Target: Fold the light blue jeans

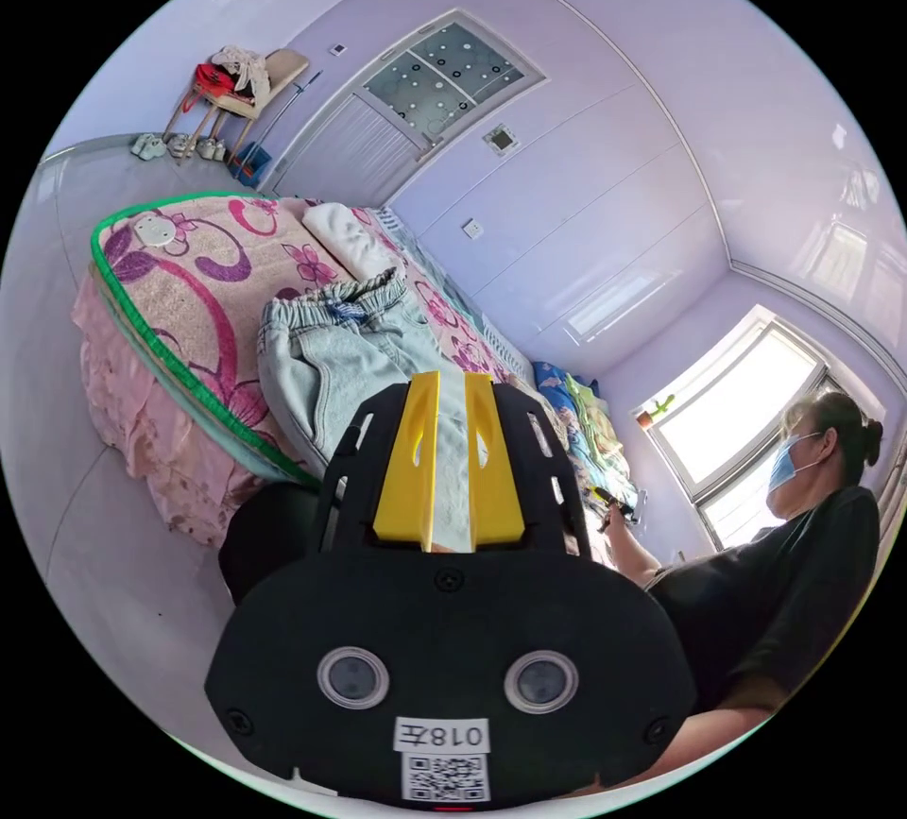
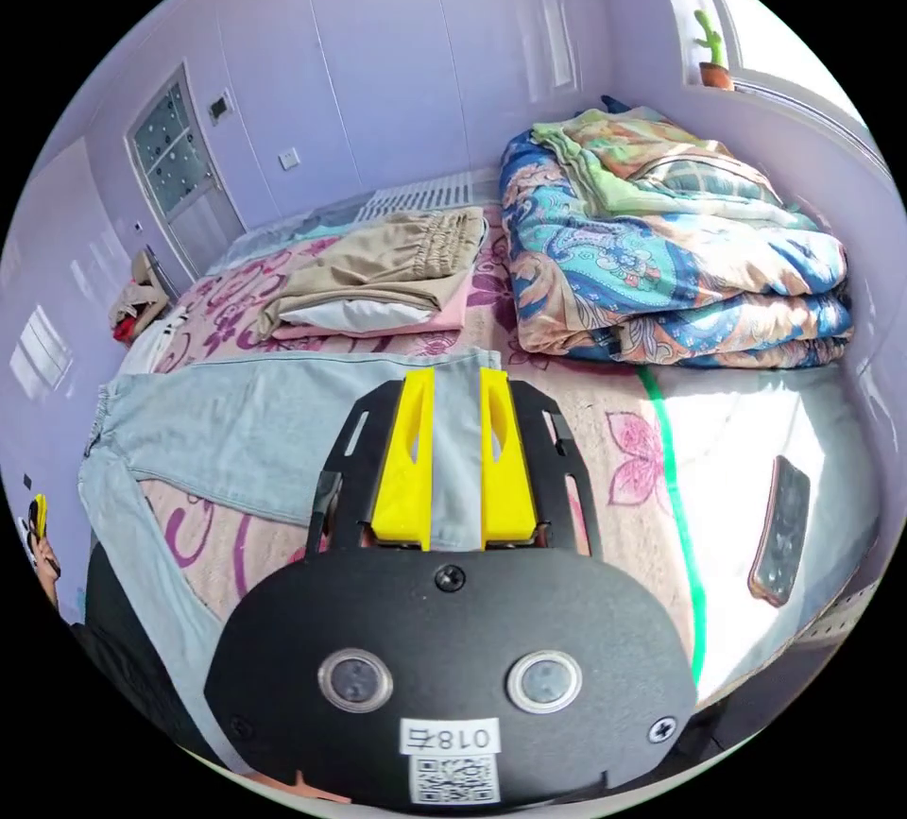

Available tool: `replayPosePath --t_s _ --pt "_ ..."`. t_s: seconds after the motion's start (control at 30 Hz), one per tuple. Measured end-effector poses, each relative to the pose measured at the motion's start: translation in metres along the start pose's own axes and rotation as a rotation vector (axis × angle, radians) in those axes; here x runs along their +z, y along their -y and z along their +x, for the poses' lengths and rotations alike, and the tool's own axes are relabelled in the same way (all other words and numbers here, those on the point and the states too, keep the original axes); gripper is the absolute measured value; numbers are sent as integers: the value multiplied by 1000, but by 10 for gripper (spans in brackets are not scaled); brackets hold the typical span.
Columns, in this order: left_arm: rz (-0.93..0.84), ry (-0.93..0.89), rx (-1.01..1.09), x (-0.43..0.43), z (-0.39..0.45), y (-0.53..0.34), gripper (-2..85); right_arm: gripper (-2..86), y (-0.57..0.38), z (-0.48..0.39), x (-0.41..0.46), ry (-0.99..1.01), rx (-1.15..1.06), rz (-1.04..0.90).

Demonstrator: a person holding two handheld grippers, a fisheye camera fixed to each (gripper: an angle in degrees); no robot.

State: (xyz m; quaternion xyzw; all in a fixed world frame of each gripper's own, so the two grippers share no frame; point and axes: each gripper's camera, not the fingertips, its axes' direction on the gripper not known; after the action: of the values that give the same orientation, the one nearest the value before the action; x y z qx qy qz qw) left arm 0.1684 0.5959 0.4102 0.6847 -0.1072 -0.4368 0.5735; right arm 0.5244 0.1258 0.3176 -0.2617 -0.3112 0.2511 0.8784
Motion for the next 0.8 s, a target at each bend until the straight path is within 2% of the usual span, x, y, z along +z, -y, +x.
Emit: replayPosePath --t_s 0.13,0.23,0.3,0.37,0.43,0.5,0.53,0.6,0.67,0.73,0.8 --pt "3 61 23 -1 31 12 49 97 45 18 81 15 14 -202" --pt "-19 87 32 11 51 21 49 72 54 16 114 -11 -17 -322" --pt "-47 95 51 26 65 30 49 47 59 3 105 -51 -88 -265" --pt "-70 98 68 39 74 36 49 39 61 -24 78 -178 -207 -96" --pt "-92 89 81 54 80 41 49 41 62 -38 74 -288 -280 -44" --pt "-109 48 88 73 86 43 49 49 63 -38 90 -341 -314 -90" --pt "-109 39 89 76 88 43 49 56 64 -30 107 -349 -287 -177" --pt "-110 -1 96 84 94 41 49 65 64 -9 116 -287 -172 -263" --pt "-116 -11 102 83 96 40 49 61 61 21 77 -137 22 -101" --pt "-113 -10 96 79 95 37 49 43 52 30 41 -88 75 16" --pt "-90 -20 77 73 89 32 47 26 41 30 19 47 40 2"
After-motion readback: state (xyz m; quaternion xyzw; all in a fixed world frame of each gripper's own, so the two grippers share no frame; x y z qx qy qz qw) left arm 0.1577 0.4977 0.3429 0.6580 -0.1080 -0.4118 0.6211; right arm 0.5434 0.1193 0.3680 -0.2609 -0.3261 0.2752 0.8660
